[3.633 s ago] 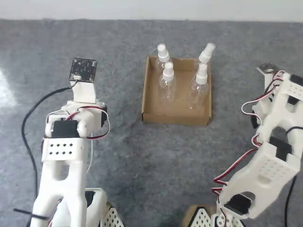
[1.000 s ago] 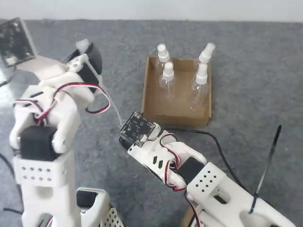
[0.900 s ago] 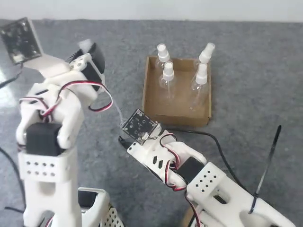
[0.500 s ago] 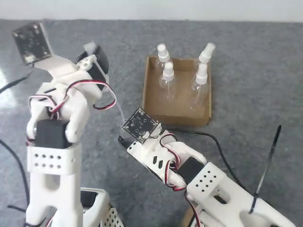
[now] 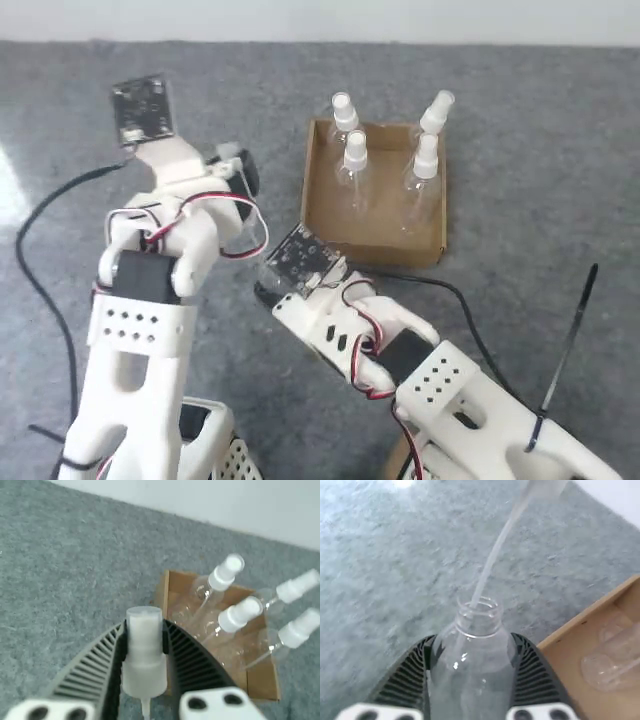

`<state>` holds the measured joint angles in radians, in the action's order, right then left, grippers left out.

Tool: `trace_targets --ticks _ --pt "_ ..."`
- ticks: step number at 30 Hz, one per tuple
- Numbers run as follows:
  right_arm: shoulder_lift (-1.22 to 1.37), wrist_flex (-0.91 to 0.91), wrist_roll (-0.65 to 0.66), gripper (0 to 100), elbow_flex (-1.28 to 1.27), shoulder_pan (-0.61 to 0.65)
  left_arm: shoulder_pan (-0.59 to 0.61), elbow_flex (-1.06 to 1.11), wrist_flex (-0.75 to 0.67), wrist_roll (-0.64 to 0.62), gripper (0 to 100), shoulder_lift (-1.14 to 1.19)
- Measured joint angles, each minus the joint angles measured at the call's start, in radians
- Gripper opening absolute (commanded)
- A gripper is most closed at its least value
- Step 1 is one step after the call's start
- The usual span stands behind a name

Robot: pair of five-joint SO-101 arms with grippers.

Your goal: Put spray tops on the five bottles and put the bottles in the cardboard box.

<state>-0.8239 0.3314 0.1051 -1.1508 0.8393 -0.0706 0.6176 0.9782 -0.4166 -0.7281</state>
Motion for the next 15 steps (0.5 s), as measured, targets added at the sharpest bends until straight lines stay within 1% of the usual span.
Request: trace_targets --ticks 2,5,7,10,15 --pt "0.002 -0.025 -0.026 0.6 -0.003 -0.025 -0.029 0.014 0.0 0.005 1 0.0" --pt "0.003 -0.046 -0.121 0.6 -0.009 -0.046 -0.057 0.015 0.017 0.005 1 0.0" --pt "0.003 -0.051 -0.163 0.6 -0.009 -0.048 -0.074 0.015 0.038 0.017 1 -0.002" --pt "0.003 -0.051 -0.178 0.6 -0.009 -0.048 -0.095 0.015 0.051 0.055 1 -0.002" --pt "0.002 -0.068 -0.186 0.6 -0.031 -0.051 -0.104 0.015 0.106 0.069 1 -0.003"
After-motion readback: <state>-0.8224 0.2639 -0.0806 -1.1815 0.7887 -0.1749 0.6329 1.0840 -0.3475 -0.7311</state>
